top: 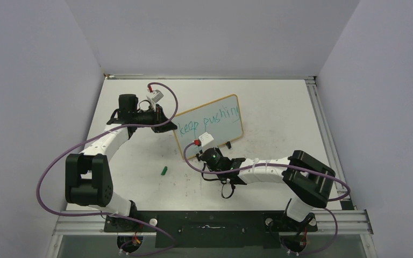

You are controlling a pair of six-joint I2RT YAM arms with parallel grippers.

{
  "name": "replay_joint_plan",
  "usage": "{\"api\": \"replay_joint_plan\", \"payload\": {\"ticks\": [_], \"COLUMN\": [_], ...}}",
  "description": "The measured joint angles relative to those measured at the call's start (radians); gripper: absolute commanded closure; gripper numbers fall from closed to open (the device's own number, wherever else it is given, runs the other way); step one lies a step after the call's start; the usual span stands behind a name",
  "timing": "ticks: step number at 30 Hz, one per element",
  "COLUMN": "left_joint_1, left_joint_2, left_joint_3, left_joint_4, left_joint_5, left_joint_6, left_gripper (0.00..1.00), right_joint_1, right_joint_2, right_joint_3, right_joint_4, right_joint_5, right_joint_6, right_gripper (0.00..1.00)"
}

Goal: Write a sentence on the whiteboard

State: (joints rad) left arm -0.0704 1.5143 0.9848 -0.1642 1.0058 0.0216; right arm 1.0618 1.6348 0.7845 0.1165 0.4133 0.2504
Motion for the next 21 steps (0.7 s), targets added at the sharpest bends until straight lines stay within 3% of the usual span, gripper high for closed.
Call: {"api": "replay_joint_plan", "payload": {"ticks": [21], "left_joint_1": [-0.001], "left_joint_2": [-0.005], "left_joint_3": [0.000], "left_joint_4": [-0.001], "left_joint_5": [0.000], "left_joint_6": [0.000], "left_gripper": [1.00], "right_joint_1": [-0.016], "right_joint_2": [-0.066], "right_joint_3": [-0.017], "right_joint_4": [0.001], "right_joint_5": [0.019], "right_joint_6": [0.000], "right_gripper": [0.95]}}
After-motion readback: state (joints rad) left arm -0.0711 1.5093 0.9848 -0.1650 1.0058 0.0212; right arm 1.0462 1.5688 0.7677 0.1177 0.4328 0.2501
